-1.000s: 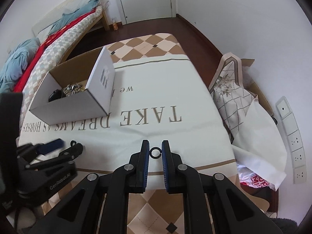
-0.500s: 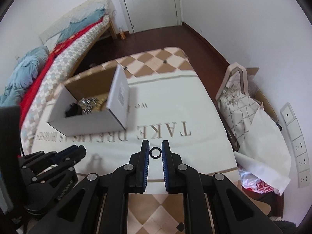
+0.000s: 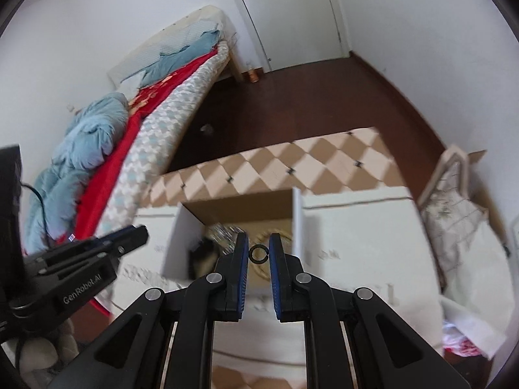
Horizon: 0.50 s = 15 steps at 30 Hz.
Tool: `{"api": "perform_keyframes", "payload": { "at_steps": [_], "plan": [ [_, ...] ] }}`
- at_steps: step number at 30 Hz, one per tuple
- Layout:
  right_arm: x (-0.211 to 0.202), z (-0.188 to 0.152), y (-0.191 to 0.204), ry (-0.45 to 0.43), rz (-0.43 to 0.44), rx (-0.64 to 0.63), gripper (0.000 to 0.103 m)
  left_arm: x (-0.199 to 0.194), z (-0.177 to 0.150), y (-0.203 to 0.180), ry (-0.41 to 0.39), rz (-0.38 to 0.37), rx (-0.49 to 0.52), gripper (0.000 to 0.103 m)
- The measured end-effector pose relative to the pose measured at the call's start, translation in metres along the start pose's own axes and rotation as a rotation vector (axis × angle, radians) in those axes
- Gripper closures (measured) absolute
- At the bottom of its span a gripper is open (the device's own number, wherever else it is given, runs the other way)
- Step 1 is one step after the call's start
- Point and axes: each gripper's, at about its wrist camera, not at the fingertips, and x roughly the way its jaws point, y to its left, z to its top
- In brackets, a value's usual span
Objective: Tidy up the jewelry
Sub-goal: 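Carry both black rings into the white box and open both tools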
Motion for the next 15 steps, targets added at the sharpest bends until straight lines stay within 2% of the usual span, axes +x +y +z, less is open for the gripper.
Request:
{"api": "perform_keyframes", "payload": {
  "at_steps": [6, 9, 10, 11, 12, 13, 14, 15],
  "plan": [
    [0.050, 0.026, -0.013, 0.141, 0.118, 0.125, 0.090, 0.031, 0.026, 0.020, 0.120, -0.098, -0.088, 0.093],
    [0.065, 0.029, -0.020, 0.194, 0.134, 0.172, 0.089, 0.040, 0.033, 0.029, 0.165, -0.143, -0.151, 0.091],
    [0.068, 0.030, -0.022, 0.217, 0.133, 0.176, 0.087, 0.042, 0.034, 0.030, 0.181, -0.154, -0.168, 0.090],
    [0.070, 0.029, -0.022, 0.230, 0.116, 0.174, 0.077, 0.042, 0.035, 0.032, 0.186, -0.148, -0.174, 0.088],
    [0.070, 0.028, -0.022, 0.234, 0.102, 0.170, 0.069, 0.042, 0.035, 0.032, 0.184, -0.128, -0.173, 0.080],
    [0.070, 0.027, -0.022, 0.239, 0.099, 0.172, 0.050, 0.041, 0.036, 0.032, 0.180, -0.112, -0.170, 0.063],
    [0.069, 0.027, -0.022, 0.237, 0.082, 0.165, 0.042, 0.040, 0.036, 0.033, 0.172, -0.104, -0.171, 0.051],
    [0.066, 0.027, -0.021, 0.233, 0.049, 0.146, 0.042, 0.037, 0.035, 0.034, 0.159, -0.087, -0.173, 0.028]
  ]
}}
